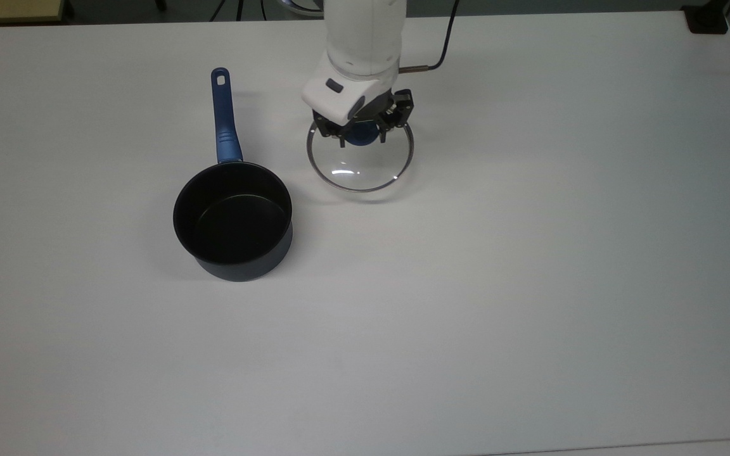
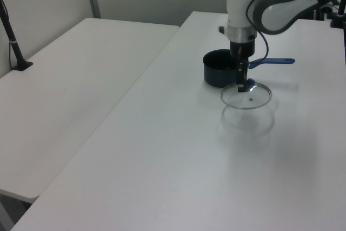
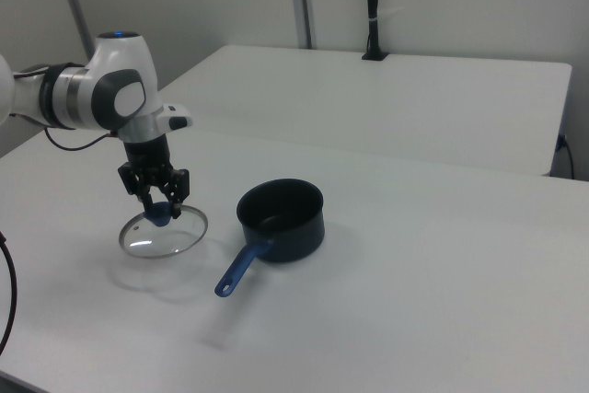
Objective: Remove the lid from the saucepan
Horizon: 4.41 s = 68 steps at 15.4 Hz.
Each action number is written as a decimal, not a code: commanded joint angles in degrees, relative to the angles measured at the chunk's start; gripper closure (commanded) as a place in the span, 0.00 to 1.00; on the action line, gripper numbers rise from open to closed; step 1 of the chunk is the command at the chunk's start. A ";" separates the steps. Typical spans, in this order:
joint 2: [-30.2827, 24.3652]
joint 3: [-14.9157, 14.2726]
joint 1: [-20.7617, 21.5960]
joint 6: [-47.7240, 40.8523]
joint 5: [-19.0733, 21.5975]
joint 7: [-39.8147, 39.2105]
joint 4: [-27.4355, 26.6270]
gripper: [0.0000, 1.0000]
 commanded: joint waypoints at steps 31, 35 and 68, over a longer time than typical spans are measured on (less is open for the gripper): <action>-0.10 3.53 2.11 8.93 -6.38 10.46 -9.30 0.36; -0.10 3.61 2.11 8.93 -6.38 10.37 -9.30 0.30; -9.33 -3.42 -12.21 -17.97 -5.32 -5.79 11.00 0.00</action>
